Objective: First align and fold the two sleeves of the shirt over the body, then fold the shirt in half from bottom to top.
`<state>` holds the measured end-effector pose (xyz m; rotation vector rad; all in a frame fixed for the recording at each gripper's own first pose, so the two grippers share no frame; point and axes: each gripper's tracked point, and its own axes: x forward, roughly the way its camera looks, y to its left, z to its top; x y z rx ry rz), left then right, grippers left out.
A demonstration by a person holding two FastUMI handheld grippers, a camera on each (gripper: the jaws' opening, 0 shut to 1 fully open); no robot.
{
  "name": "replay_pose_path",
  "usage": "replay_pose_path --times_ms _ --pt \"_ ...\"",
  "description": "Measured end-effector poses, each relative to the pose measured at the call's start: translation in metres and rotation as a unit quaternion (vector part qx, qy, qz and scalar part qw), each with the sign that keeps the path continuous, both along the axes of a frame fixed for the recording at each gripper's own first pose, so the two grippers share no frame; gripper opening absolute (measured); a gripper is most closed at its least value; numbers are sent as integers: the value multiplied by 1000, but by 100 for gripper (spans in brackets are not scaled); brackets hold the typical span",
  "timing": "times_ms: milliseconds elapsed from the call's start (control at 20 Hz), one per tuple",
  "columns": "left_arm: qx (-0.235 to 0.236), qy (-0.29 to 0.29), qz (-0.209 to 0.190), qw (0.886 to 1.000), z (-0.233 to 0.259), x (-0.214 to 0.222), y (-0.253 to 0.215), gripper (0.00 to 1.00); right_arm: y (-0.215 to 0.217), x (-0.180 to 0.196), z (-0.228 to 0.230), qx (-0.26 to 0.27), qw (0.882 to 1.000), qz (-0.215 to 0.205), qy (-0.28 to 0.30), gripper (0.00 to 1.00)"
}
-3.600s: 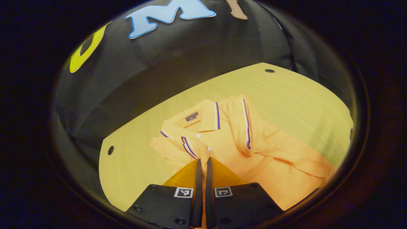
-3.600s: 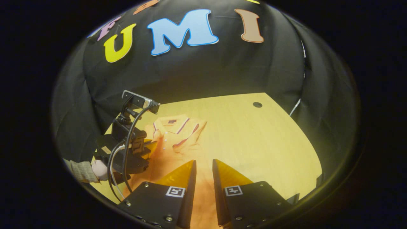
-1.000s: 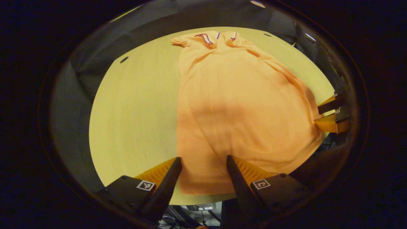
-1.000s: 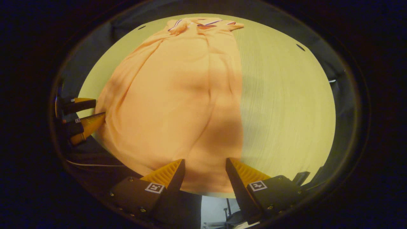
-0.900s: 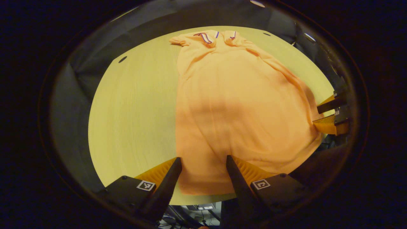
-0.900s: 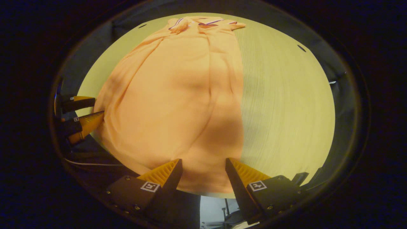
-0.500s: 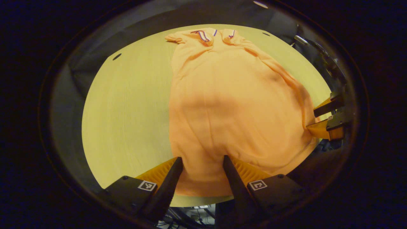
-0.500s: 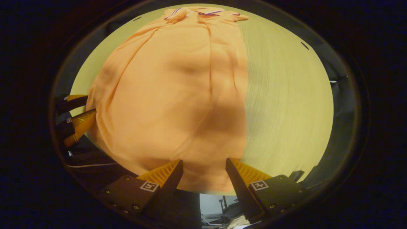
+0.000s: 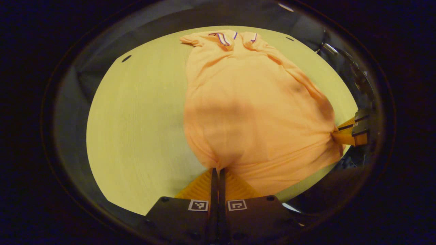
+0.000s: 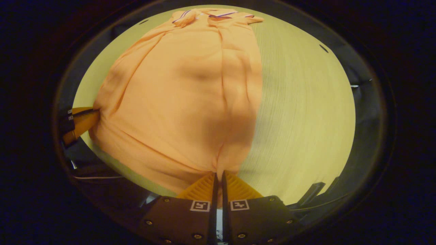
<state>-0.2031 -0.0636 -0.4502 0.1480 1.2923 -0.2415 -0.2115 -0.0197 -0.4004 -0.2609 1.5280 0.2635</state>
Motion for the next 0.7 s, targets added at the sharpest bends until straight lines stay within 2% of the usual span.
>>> replay_pose_path --times_ms 50,100,450,700 --pt "3 -6 -6 1000 0 0 0 6 1 1 4 -1 1000 -3 -7 7" --pt "1 -11 -10 1000 3 2 -2 6 0 0 5 0 1000 -2 -9 0" --pt "-32 -48 27 998 23 27 -1 6 3 20 16 22 998 -40 -45 0" --pt "-45 -88 44 994 57 64 -1 6 12 55 45 36 995 -48 -86 0"
